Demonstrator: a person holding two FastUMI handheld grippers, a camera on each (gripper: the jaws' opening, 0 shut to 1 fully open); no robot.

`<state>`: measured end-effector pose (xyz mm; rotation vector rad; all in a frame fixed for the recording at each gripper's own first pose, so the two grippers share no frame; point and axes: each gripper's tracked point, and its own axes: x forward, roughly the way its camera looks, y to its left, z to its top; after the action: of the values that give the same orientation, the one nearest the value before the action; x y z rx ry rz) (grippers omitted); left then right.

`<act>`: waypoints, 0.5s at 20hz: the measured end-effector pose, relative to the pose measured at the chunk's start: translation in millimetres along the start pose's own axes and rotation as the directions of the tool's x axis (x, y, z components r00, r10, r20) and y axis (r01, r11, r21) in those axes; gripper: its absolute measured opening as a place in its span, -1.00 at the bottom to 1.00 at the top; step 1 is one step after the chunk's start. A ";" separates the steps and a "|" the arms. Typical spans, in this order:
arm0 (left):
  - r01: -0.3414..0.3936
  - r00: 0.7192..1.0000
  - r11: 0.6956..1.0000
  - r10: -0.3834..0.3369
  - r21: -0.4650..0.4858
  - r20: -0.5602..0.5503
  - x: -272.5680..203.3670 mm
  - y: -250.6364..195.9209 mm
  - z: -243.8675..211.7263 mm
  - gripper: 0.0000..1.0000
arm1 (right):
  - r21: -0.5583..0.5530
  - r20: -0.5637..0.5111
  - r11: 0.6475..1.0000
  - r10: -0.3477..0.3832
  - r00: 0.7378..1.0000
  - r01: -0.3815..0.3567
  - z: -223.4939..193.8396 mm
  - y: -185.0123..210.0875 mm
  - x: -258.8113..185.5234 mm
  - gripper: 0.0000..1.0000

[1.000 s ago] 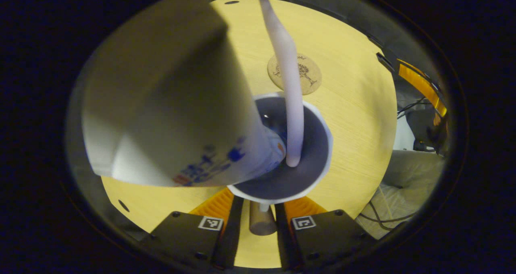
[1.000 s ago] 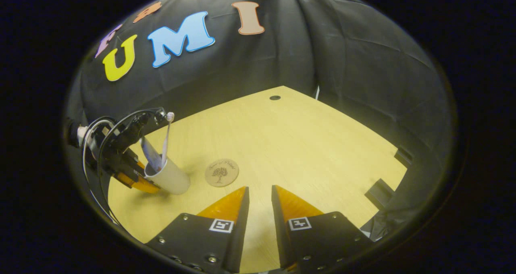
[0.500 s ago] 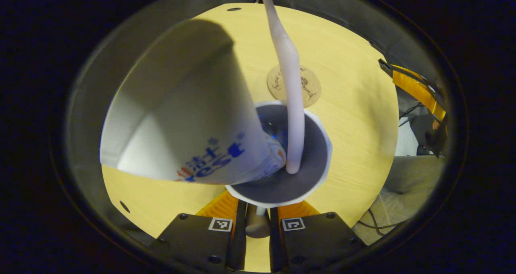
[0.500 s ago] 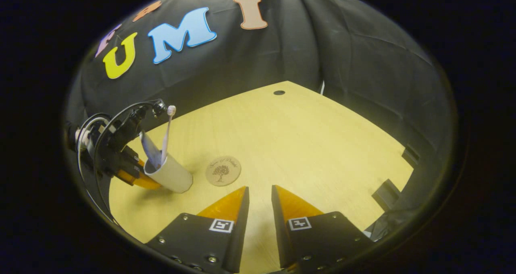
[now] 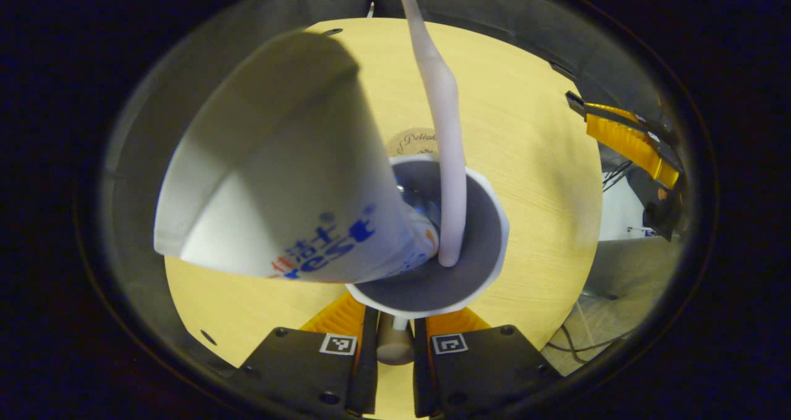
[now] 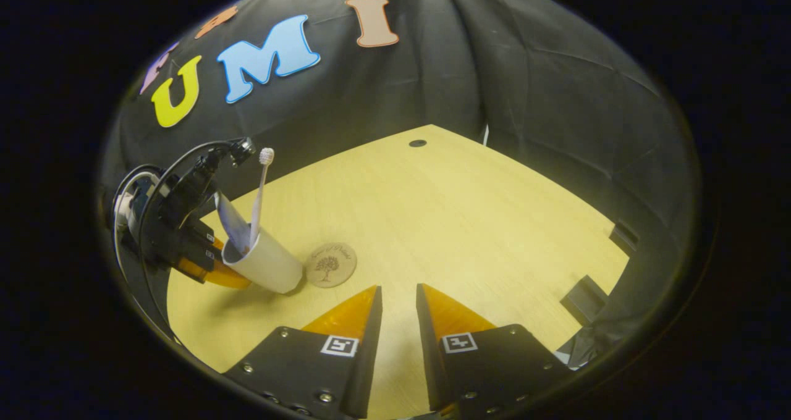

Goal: Put the toothbrush and toothpaste on the desktop into the cup, then pick up the cup and place it on the coaster on the desktop.

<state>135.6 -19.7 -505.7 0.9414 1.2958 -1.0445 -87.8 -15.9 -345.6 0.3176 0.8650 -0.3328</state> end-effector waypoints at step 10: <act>-0.028 1.000 0.995 0.028 0.099 -0.006 11.4 -9.4 56.1 -0.43 | 0.036 0.001 0.998 -0.060 0.998 0.060 -3.3 -34.0 -17.0 -0.31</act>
<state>142.1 -76.9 -513.2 1.0363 1.2431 -1.0920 -114.2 -42.6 -338.9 0.3249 0.8685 -0.4042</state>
